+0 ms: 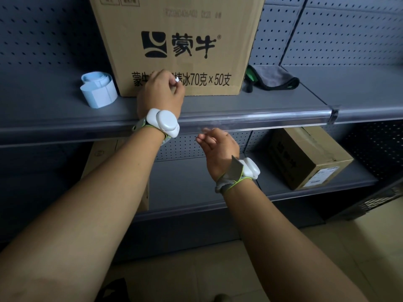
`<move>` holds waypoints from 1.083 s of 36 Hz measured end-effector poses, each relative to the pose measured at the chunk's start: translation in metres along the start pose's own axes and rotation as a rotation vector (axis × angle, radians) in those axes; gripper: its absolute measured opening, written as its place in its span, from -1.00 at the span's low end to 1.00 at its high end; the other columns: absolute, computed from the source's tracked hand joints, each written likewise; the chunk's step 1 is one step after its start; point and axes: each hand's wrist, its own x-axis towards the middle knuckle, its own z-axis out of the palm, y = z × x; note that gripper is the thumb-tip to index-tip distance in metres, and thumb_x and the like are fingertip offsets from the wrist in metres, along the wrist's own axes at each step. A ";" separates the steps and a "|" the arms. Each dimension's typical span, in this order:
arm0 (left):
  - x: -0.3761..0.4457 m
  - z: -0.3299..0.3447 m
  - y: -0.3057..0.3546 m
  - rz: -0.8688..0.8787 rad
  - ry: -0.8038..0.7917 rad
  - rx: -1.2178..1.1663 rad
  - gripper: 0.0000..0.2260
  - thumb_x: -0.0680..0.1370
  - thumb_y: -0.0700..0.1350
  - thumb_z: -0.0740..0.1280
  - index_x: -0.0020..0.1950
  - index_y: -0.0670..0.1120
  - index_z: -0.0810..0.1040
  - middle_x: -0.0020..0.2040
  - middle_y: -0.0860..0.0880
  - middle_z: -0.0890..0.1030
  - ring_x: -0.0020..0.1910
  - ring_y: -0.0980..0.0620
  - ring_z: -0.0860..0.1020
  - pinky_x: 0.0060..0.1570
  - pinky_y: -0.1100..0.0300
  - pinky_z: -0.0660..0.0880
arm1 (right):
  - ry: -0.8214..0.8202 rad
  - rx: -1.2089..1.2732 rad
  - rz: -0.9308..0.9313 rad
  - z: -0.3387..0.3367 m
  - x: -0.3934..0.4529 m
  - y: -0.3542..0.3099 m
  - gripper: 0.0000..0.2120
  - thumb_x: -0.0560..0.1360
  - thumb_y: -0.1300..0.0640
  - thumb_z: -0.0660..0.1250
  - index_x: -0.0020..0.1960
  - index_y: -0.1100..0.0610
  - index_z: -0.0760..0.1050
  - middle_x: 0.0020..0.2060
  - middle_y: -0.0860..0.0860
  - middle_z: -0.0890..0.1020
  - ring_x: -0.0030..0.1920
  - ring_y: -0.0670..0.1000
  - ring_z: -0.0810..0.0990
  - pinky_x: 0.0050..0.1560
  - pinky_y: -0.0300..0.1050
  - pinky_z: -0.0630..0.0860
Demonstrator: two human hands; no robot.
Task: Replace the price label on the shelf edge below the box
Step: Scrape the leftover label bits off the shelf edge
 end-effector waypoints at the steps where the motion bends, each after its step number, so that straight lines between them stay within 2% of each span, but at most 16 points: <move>1: 0.000 0.000 0.000 0.001 0.001 -0.002 -0.84 0.49 -0.02 0.25 -0.14 -0.09 0.52 -0.06 -0.05 0.58 -0.17 -0.11 0.54 -0.23 0.02 0.52 | -0.019 0.011 0.007 -0.001 0.000 0.000 -0.88 0.51 0.42 0.22 -0.03 0.24 0.37 -0.29 0.19 0.61 -0.38 0.10 0.62 -0.20 -0.06 0.65; 6: 0.000 -0.001 -0.001 0.005 0.015 0.003 -0.84 0.48 -0.02 0.25 -0.14 -0.10 0.53 -0.06 -0.06 0.58 -0.17 -0.12 0.54 -0.25 0.02 0.51 | -0.068 0.063 0.053 -0.005 -0.004 0.000 -0.88 0.50 0.41 0.19 -0.10 0.22 0.39 -0.23 0.18 0.62 -0.29 0.11 0.66 -0.05 -0.03 0.66; 12: -0.001 -0.001 0.000 0.013 0.014 0.003 -0.84 0.48 -0.02 0.24 -0.13 -0.09 0.53 -0.05 -0.05 0.59 -0.16 -0.11 0.54 -0.23 0.02 0.51 | 0.014 0.162 0.160 -0.007 -0.006 -0.003 -0.89 0.53 0.27 0.12 -0.11 0.25 0.40 -0.17 0.22 0.60 -0.26 0.14 0.71 -0.14 -0.01 0.67; 17: -0.001 -0.001 0.001 0.010 0.014 -0.002 -0.83 0.49 -0.02 0.24 -0.13 -0.10 0.52 -0.06 -0.06 0.58 -0.17 -0.12 0.53 -0.23 0.02 0.51 | 0.131 0.104 0.231 -0.020 -0.006 -0.001 -0.74 0.61 0.14 0.16 -0.22 0.22 0.38 -0.20 0.18 0.57 -0.17 0.14 0.66 -0.16 -0.01 0.60; 20: -0.001 -0.001 0.001 0.009 0.020 -0.005 -0.83 0.48 -0.02 0.24 -0.14 -0.10 0.52 -0.08 -0.06 0.58 -0.19 -0.11 0.53 -0.26 0.04 0.50 | 0.189 0.006 0.237 -0.026 -0.006 0.001 -0.78 0.62 0.19 0.18 -0.16 0.26 0.42 -0.19 0.16 0.57 -0.19 0.11 0.63 -0.20 -0.05 0.58; 24: -0.001 -0.002 0.002 0.005 0.009 -0.001 -0.83 0.48 -0.01 0.23 -0.14 -0.09 0.52 -0.08 -0.05 0.58 -0.20 -0.10 0.53 -0.25 0.05 0.51 | 0.143 -0.069 0.200 -0.028 -0.010 0.003 -0.88 0.61 0.28 0.19 -0.01 0.31 0.47 -0.13 0.21 0.64 -0.18 0.12 0.67 -0.17 -0.07 0.62; 27: -0.001 -0.001 0.000 0.007 0.005 0.001 -0.83 0.48 -0.02 0.24 -0.14 -0.10 0.52 -0.07 -0.05 0.58 -0.18 -0.11 0.53 -0.23 0.02 0.51 | 0.100 -0.086 0.182 -0.026 -0.014 0.003 -0.86 0.61 0.31 0.17 -0.02 0.31 0.50 -0.13 0.20 0.64 -0.16 0.11 0.66 -0.12 -0.08 0.61; 35: 0.000 -0.001 0.001 -0.003 0.009 -0.002 -0.83 0.48 -0.02 0.24 -0.15 -0.09 0.52 -0.09 -0.06 0.58 -0.19 -0.11 0.53 -0.24 0.02 0.51 | 0.080 -0.098 0.165 -0.020 -0.011 -0.002 -0.83 0.52 0.40 0.19 -0.07 0.26 0.55 -0.24 0.16 0.60 -0.28 0.07 0.63 -0.15 -0.12 0.64; 39: 0.000 0.000 0.000 -0.002 0.007 -0.007 -0.83 0.48 -0.02 0.24 -0.15 -0.09 0.53 -0.09 -0.06 0.58 -0.20 -0.10 0.53 -0.23 0.02 0.51 | 0.036 -0.043 0.158 -0.018 -0.009 -0.002 -0.81 0.55 0.42 0.16 -0.06 0.30 0.54 -0.15 0.21 0.63 -0.20 0.09 0.67 -0.13 -0.13 0.63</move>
